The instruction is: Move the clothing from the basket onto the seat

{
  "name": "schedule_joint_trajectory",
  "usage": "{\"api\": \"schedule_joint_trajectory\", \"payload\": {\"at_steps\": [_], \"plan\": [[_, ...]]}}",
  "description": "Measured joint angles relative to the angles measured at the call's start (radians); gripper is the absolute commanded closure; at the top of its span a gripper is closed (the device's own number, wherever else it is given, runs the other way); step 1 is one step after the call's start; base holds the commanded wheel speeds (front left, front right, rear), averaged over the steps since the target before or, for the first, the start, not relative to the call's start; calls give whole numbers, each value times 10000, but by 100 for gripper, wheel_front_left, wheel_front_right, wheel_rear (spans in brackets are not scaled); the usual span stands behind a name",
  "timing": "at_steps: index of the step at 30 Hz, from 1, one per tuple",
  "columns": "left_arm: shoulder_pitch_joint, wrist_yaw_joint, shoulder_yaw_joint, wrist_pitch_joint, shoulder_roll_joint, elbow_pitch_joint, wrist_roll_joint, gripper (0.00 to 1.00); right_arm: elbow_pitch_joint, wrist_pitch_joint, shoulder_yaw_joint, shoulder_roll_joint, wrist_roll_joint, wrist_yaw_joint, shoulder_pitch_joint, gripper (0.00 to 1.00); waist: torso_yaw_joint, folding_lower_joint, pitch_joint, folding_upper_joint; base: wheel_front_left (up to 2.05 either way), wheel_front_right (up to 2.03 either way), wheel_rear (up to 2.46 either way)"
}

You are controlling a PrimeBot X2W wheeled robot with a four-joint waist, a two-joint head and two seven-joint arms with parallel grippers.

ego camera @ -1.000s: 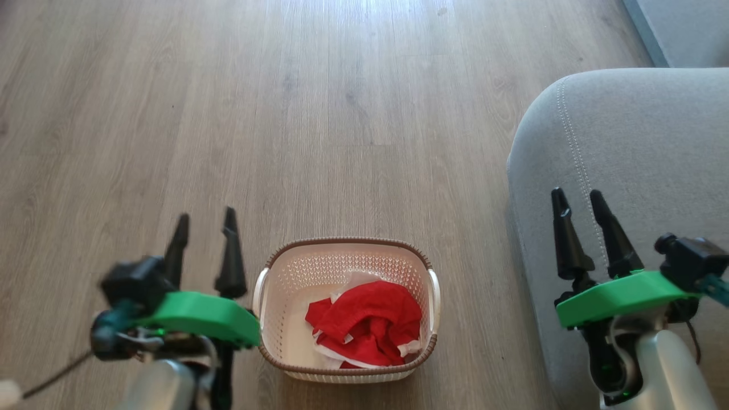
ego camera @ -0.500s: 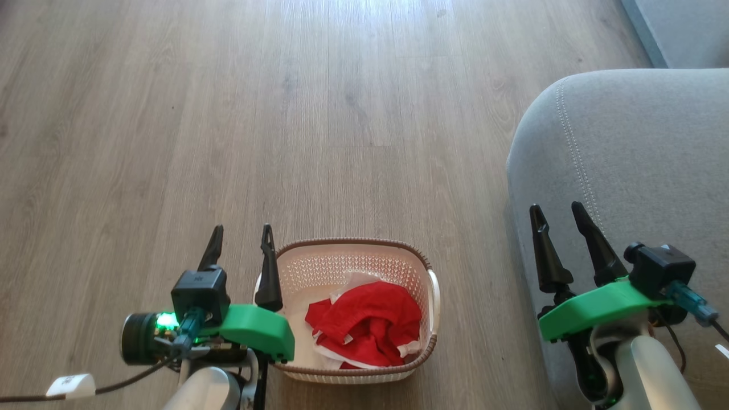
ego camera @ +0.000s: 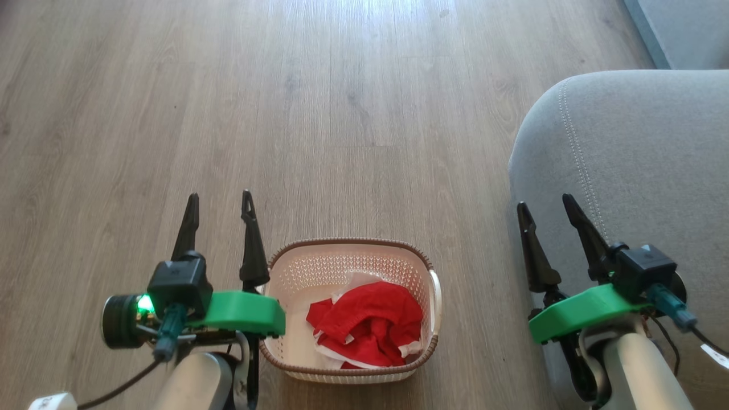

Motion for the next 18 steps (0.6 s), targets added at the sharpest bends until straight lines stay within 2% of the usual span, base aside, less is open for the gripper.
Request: {"api": "schedule_joint_trajectory", "payload": {"at_steps": [4, 9, 10, 14, 18], "plan": [[261, -403, 345, -132, -301, 192, 639, 0, 171, -102, 67, 2, -328, 2, -4, 0, 2, 0, -7, 0, 0, 0, 0], [623, -1310, 1011, -249, -688, 541, 984, 0, 677, -265, 54, 2, -750, 2, -52, 0, 10, 0, -28, 0, 0, 0, 0], [638, -1733, 1244, -297, -836, 681, 1137, 0, 953, -326, 56, 2, -955, 2, -115, 0, 16, 0, -34, 0, 0, 0, 0], [877, -2610, 1737, -424, -1231, 1484, 1183, 0, 1411, -445, 58, 4, -1260, 2, -162, 0, 37, 0, -65, 0, 0, 0, 0], [1032, -3390, 2092, -433, -1296, 2199, 1388, 0, 1716, -451, 63, 12, -1323, 2, -174, 0, 43, 0, -69, 0, 0, 0, 0]]}}
